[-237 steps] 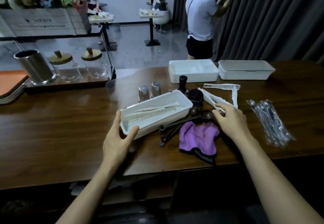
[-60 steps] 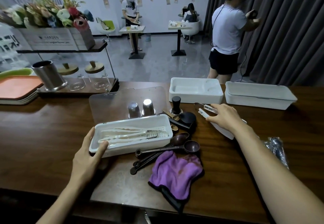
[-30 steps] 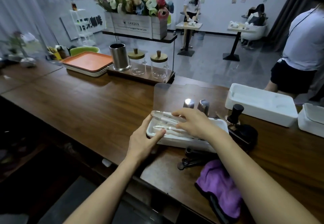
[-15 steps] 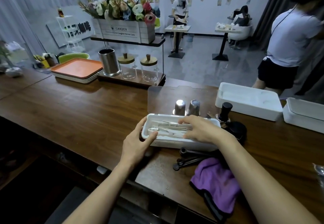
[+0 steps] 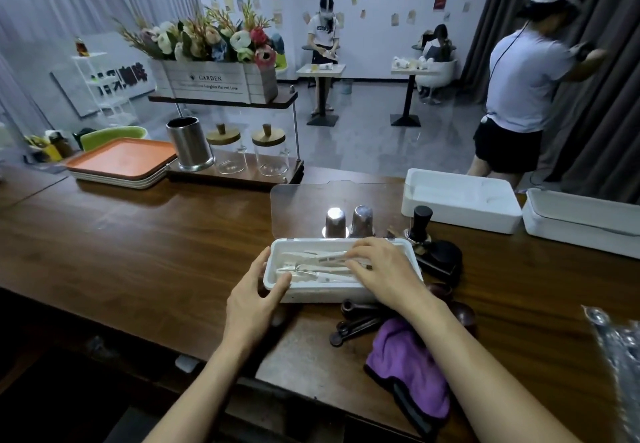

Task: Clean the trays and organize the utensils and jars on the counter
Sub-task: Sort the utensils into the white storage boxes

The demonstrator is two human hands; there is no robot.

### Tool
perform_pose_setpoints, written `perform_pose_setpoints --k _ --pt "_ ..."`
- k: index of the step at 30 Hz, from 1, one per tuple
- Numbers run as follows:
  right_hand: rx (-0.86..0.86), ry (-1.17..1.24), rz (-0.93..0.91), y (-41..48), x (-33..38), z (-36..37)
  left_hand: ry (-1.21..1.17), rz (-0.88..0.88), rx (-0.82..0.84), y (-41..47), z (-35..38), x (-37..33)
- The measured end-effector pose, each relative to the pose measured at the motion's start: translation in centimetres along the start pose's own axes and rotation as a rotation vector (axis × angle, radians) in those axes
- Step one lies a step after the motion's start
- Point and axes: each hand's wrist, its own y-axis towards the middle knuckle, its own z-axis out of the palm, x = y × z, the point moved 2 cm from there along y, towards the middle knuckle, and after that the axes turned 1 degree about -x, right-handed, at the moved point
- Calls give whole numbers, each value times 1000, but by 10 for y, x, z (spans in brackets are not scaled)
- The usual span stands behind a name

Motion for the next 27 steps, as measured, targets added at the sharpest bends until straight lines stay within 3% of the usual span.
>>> perform_pose_setpoints --k 5,14,22,27 --pt "-79 6 47 -8 -3 -11 4 16 -8 -1 -2 2" --pt "-375 57 292 -18 -16 -27 152 56 6 38 -40 26" --pt "-317 98 412 -5 -2 -21 109 171 145 110 -36 -7" --pt "-329 166 478 6 9 -27 28 152 187 137 -37 -24"
